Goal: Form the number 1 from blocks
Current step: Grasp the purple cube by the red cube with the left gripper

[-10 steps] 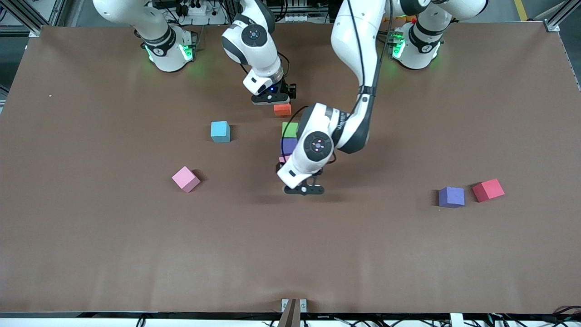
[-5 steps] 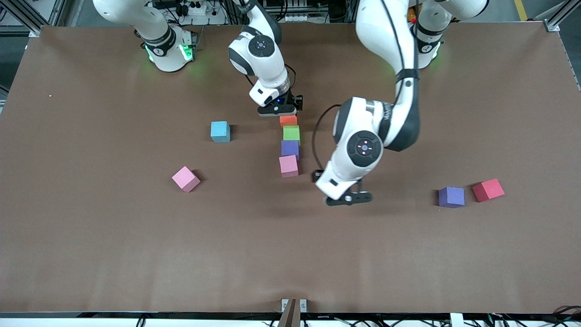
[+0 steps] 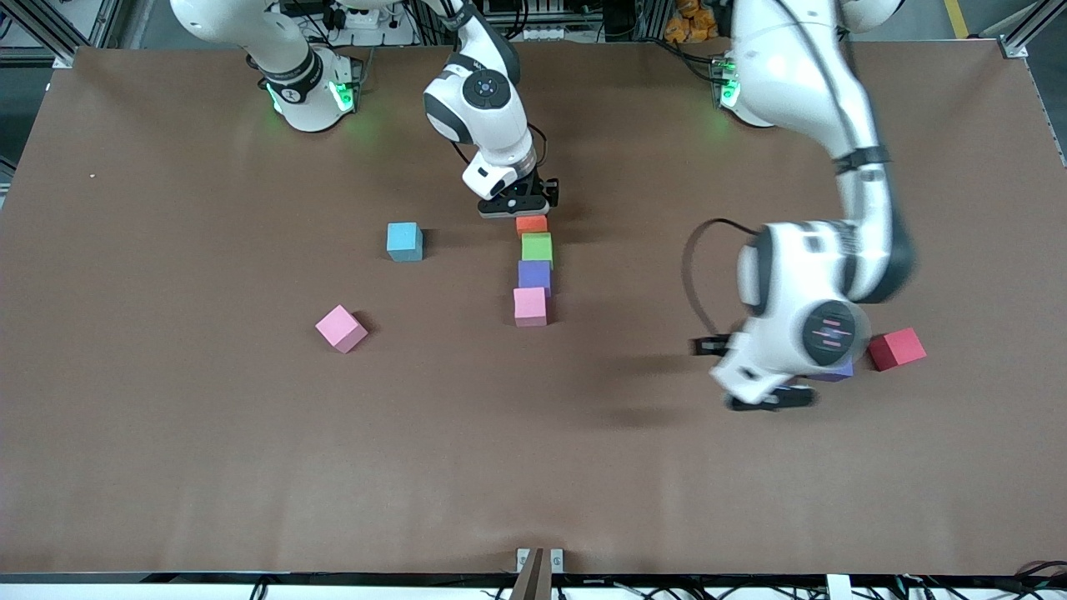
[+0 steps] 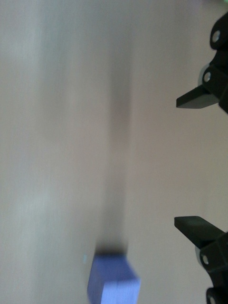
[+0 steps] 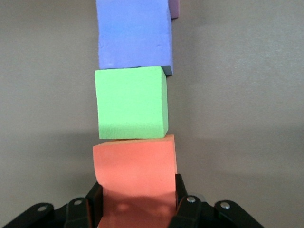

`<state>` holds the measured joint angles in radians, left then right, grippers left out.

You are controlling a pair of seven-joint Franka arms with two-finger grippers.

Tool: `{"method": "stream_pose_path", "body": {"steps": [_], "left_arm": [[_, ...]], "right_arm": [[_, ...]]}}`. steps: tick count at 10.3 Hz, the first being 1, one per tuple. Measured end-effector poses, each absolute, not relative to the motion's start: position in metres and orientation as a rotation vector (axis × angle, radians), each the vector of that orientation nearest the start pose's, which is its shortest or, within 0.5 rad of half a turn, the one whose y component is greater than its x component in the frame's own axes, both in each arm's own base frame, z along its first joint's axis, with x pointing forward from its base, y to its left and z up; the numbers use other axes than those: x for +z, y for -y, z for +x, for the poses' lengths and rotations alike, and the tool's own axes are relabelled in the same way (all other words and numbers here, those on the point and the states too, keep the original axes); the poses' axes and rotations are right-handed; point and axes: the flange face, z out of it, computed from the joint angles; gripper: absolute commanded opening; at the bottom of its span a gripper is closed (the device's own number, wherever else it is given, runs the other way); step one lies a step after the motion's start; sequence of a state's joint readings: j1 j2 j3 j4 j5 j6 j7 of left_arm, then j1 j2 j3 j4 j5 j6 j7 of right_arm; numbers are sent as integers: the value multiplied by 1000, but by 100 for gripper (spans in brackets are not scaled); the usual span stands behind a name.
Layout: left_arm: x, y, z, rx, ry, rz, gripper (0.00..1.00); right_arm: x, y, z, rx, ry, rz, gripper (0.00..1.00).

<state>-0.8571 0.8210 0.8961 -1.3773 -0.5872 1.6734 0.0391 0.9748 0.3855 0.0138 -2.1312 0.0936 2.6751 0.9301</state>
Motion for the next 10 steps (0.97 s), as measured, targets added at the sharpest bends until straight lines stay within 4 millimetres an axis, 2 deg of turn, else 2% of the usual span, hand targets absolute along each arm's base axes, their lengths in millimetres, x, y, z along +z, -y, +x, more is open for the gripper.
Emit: {"method": "stream_pose_path", "body": {"steps": [2,5,6,7,8,9,10], "left_arm": [[327,83,680,363,-32,-3063,100],[297,3,677,314,-186,-3095,100],[285,-10,674,311,-237,-3102,100],[276,-9,673,303,-256,-3104,100],[268,-6,671,276,-265,-3099,100],[256,-6,669,236,-269,-3090,100],[245,-9,667,212,-270,-3082,100]], "right_arm": [[233,-498,324,-64,-20,-2985,40],[221,-501,322,-63,-13,-2988,40],[218,-502,323,-64,-16,-2988,40],[217,-503,324,-65,-24,-2986,41],[217,-504,325,-66,-33,-2984,46],[218,-505,326,-68,-43,-2982,70],[218,-504,329,-71,-54,-2982,100]]}}
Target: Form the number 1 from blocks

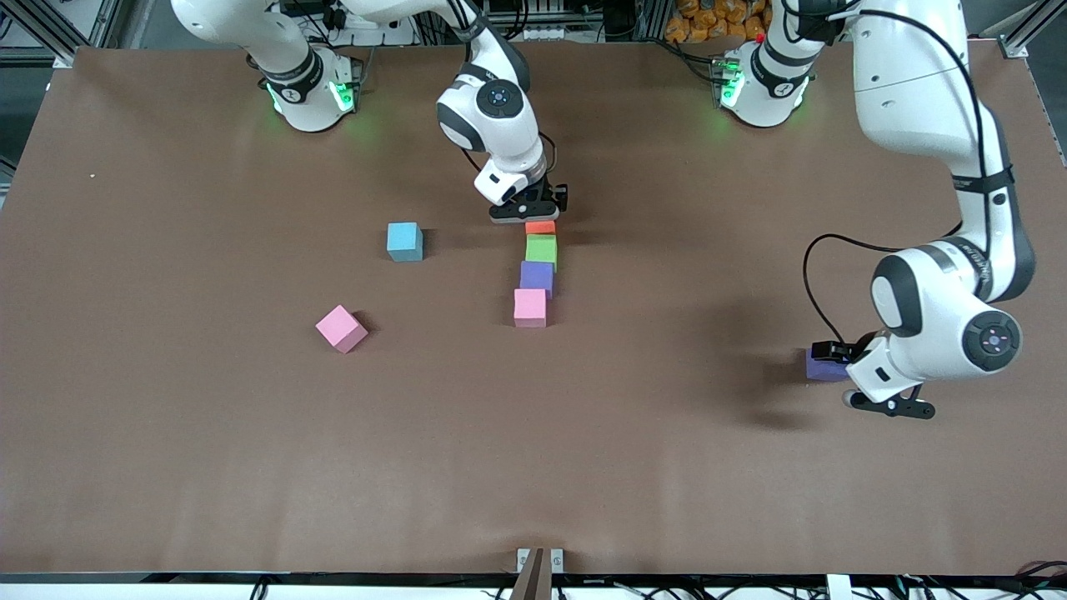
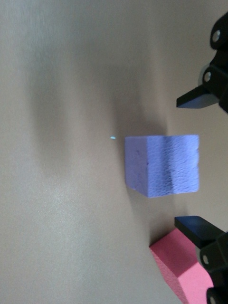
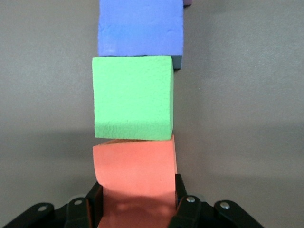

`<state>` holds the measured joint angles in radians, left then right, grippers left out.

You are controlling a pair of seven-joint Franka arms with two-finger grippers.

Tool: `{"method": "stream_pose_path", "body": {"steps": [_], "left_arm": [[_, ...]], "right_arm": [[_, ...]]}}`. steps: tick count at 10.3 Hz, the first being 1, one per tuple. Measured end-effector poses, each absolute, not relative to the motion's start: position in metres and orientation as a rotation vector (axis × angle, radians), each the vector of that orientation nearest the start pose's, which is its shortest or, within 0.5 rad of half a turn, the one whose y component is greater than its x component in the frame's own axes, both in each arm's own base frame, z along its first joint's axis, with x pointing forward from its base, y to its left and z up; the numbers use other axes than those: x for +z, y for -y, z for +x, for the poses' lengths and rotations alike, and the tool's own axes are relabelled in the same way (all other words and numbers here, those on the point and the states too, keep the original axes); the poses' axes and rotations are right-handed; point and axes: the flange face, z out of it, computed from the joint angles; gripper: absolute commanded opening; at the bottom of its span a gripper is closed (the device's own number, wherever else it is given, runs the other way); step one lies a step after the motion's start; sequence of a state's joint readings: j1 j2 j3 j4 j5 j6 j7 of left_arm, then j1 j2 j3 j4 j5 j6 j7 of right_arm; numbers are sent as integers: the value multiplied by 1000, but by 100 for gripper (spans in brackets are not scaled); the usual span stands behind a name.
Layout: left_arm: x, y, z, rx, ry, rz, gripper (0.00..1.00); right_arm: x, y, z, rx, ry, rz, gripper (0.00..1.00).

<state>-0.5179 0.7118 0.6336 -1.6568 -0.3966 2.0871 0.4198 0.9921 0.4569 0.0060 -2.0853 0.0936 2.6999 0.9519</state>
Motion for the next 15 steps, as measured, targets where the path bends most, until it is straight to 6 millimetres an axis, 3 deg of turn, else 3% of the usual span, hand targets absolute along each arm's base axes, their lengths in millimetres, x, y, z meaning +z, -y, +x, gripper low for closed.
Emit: {"method": "stream_pose_path", "body": {"steps": [3,6,7,9,10,12,13,15], "left_arm": [[226,-16,662,210,-282,-3065,100],[214,-13,661,220,-291,-3056,100],[209,-12,661,222,-296,-3052,85],[200,-13,662,217,-376,-3039,17],[197,-14,662,217,-420,-3030,0],[197,-3,663,212,-447,-3031,0],[198,14,664,206,-472,-3037,0],[210,70,662,191,-527,-3039,0]], "right_arm": [[222,-495,348,-101,-102,-2980,100],[255,-481,374,-113,-151,-2972,100],[271,-464,389,-94,-125,-2996,100],[305,-410,432,-71,-95,-3026,100],[317,-380,452,-76,-100,-3028,100],[328,-331,486,-94,-119,-3030,100],[332,-304,503,-108,-125,-3030,100],[355,-246,534,-176,-99,-3021,100]]}}
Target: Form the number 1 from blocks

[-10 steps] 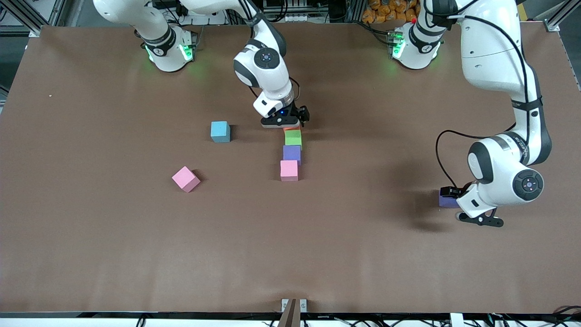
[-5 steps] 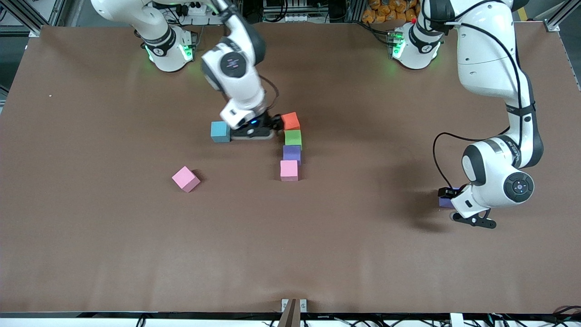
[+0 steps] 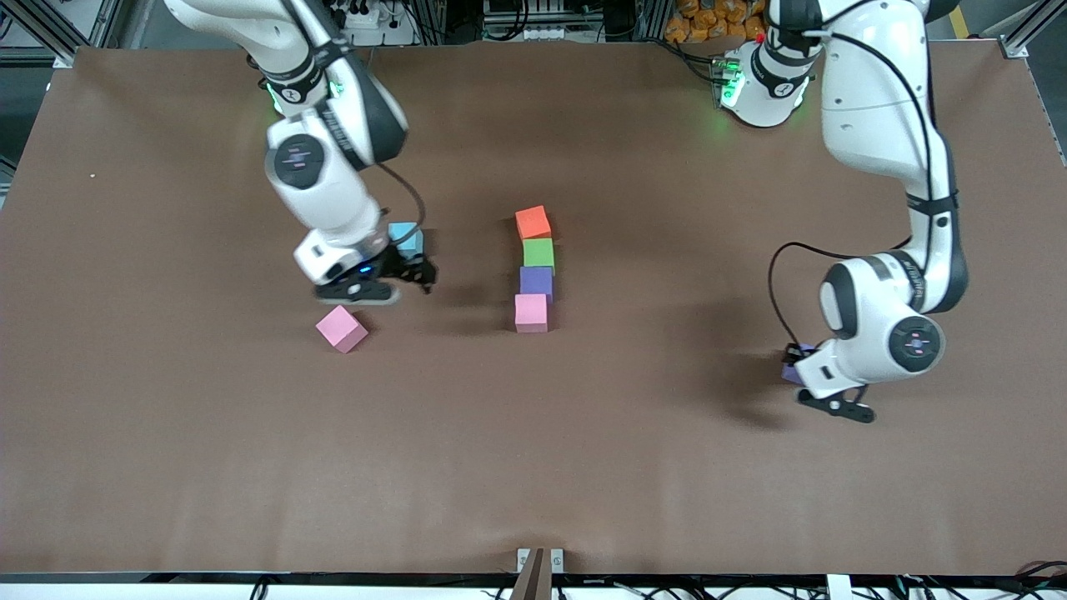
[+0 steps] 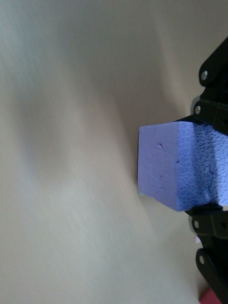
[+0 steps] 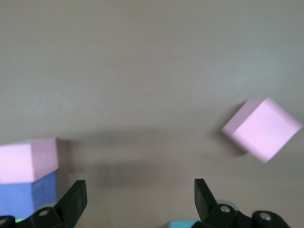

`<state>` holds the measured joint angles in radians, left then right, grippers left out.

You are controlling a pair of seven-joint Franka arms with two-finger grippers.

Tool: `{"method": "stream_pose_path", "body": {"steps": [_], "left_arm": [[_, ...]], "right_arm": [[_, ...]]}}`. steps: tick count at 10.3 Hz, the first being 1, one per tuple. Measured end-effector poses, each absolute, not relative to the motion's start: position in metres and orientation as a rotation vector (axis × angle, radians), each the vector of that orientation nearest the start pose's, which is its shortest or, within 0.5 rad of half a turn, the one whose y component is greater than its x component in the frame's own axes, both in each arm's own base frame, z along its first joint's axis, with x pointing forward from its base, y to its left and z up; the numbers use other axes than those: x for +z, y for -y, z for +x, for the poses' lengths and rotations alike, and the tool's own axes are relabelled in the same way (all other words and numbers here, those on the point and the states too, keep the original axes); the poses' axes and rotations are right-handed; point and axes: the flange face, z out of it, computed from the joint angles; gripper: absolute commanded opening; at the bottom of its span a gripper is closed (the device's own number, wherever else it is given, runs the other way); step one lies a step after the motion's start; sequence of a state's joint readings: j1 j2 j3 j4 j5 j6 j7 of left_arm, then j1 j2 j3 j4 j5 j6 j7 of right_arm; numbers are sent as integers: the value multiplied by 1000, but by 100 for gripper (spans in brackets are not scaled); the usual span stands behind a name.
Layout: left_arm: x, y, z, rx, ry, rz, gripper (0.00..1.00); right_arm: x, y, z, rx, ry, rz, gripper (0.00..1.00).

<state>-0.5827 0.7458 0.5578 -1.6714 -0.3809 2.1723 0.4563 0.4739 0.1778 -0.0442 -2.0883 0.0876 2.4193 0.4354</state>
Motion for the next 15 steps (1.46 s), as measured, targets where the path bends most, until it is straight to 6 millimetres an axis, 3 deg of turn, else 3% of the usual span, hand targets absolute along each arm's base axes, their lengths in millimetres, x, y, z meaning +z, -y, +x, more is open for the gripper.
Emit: {"method": "stream_pose_path", "body": {"steps": [1,3,5,8,9,11,15], "left_arm": [[221,104,660,176,-506,-3049,0],[255,177,662,108,-383,-3080,0],[289,229,666,38,-191,-3195,0],[316,297,656,15,120,-3415,0],[318,319,648,54,173,-3425,0],[317,356,625,186,257,-3411,0],[326,437,555,527,348,-3305,0]], "right_arm": [[372,-223,544,-188,-90,-3021,100],[423,-195,555,-132,-35,-3073,100],[487,-169,567,-90,19,-3124,100],[553,-94,583,-44,41,-3141,100],[568,-70,586,-69,8,-3140,100],[588,-45,586,-112,-48,-3136,100],[615,-38,581,-118,-66,-3136,100]]}}
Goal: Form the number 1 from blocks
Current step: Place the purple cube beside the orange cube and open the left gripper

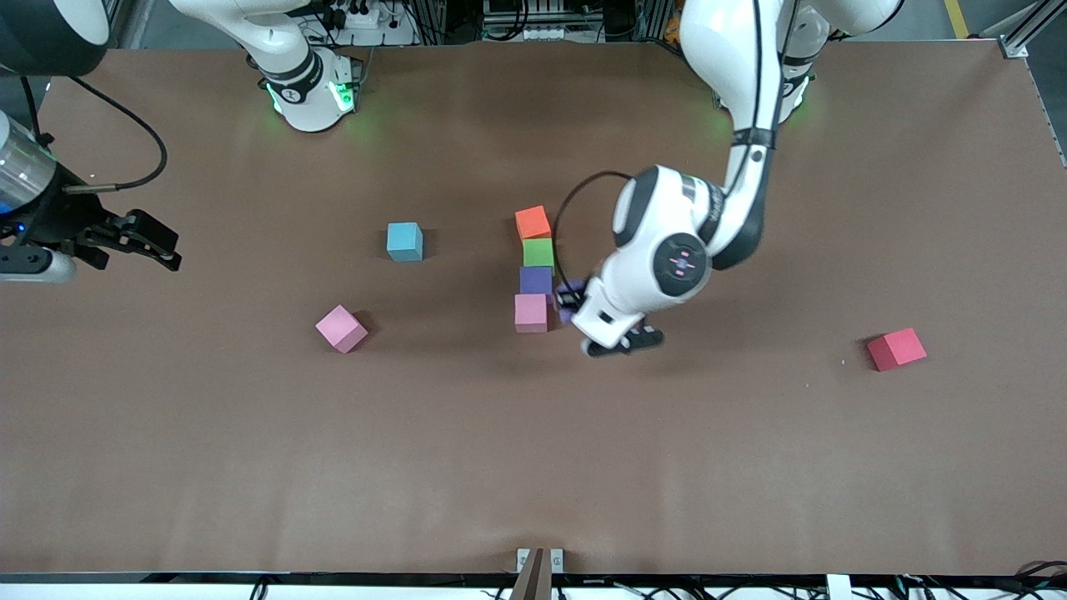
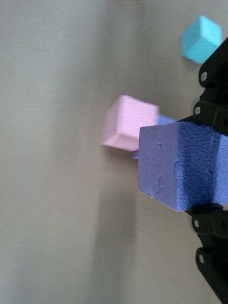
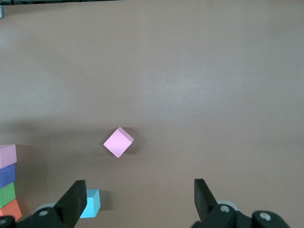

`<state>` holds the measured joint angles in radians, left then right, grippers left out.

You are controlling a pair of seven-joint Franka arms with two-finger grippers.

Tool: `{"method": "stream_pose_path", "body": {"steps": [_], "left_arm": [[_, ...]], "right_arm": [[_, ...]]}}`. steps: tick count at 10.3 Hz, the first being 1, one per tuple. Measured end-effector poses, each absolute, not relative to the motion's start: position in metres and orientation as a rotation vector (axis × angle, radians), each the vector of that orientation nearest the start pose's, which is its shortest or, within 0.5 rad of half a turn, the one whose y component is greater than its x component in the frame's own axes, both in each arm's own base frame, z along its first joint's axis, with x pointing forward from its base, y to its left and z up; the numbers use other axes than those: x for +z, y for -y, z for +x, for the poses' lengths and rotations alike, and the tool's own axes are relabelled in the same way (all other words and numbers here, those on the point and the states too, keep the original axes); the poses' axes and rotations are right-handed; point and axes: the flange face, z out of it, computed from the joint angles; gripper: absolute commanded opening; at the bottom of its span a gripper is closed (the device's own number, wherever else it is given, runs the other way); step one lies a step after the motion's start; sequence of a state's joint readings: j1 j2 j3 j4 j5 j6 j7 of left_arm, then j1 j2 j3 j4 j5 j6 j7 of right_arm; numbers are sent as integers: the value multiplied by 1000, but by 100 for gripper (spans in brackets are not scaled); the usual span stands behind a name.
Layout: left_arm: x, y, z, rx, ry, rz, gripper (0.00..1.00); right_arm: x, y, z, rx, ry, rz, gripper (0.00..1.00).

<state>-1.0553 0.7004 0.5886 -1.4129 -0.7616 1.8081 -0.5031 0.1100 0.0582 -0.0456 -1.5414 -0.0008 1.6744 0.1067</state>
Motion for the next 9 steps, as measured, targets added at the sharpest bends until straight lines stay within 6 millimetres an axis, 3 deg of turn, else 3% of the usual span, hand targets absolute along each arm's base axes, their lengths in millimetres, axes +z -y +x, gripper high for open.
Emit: {"method": "stream_pose_path", "body": {"steps": [3,4,7,9], "left_arm": [[338,481,482,753,429,-3129,0],[333,496,454,808,479,-3068,0],[293,530,378,866,551,-2933,0],[273,533,335,832,564,-2936,0]], "right_arm": [[630,-12,579,-118,-131,-3131,100],[632,-5,579,-121,-134,-3129,100],[634,-4,579,-124,-132,-3128,100],[633,-5,579,-123,-130,-3128,100]]}}
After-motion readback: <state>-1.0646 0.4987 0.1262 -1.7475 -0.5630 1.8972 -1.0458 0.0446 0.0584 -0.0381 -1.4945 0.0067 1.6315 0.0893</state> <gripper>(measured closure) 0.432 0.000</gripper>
